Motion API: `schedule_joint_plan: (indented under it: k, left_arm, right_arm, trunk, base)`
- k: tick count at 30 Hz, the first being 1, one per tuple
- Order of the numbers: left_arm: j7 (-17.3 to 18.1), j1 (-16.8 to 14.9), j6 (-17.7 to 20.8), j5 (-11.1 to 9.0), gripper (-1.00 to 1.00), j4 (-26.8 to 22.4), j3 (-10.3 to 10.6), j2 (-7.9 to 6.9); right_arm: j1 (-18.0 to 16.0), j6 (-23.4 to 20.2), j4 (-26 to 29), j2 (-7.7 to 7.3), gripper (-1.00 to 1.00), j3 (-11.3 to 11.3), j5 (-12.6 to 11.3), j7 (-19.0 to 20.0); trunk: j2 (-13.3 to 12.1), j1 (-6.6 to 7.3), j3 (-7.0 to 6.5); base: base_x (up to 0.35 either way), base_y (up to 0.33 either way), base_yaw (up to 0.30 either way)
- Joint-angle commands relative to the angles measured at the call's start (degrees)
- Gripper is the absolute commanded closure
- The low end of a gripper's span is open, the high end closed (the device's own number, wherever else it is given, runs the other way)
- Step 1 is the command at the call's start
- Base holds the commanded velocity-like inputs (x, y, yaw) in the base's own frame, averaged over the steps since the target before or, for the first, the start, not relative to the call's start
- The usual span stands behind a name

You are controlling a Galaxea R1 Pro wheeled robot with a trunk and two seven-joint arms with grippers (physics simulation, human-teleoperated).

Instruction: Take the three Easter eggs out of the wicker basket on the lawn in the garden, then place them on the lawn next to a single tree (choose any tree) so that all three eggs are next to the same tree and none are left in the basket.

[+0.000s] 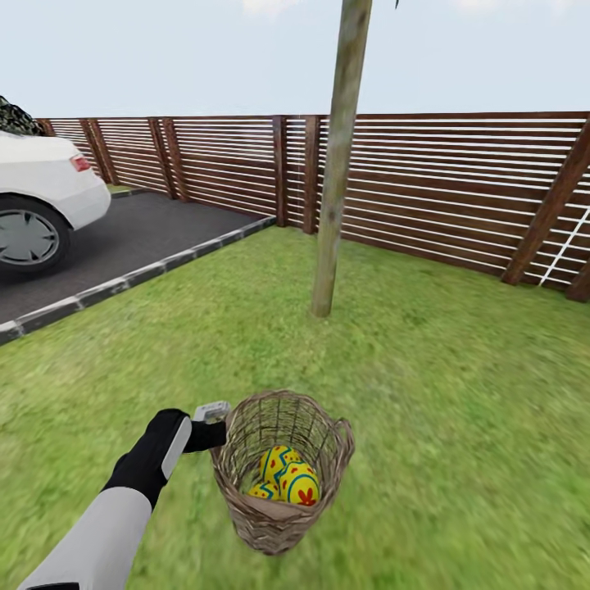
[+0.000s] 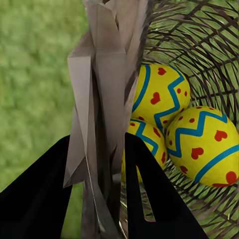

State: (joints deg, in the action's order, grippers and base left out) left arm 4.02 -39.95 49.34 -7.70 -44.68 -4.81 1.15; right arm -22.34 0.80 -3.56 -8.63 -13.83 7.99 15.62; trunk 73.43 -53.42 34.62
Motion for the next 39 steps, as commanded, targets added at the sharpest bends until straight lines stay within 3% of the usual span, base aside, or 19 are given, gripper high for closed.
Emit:
schedule_joint_plan:
  k: [1, 39]
  left_arm:
    - [0.11, -0.04, 0.31, -0.74, 1.00, -0.06, -0.28, 0.07]
    - [0.11, -0.04, 0.31, -0.74, 1.00, -0.06, -0.28, -0.01]
  right_arm:
    - [-0.07, 0.11, -0.13, -0.06, -1.00, -0.49, 0.55, 0.11]
    - [-0.07, 0.24, -0.04, -0.07, -1.00, -0.51, 0.46, 0.20]
  trunk:
    - [0.03, -0.03, 0.05]
    - [0.03, -0.03, 0.05]
  base:
    - [0.340, 0.000, 0.000]
    - [0.341, 0.000, 0.000]
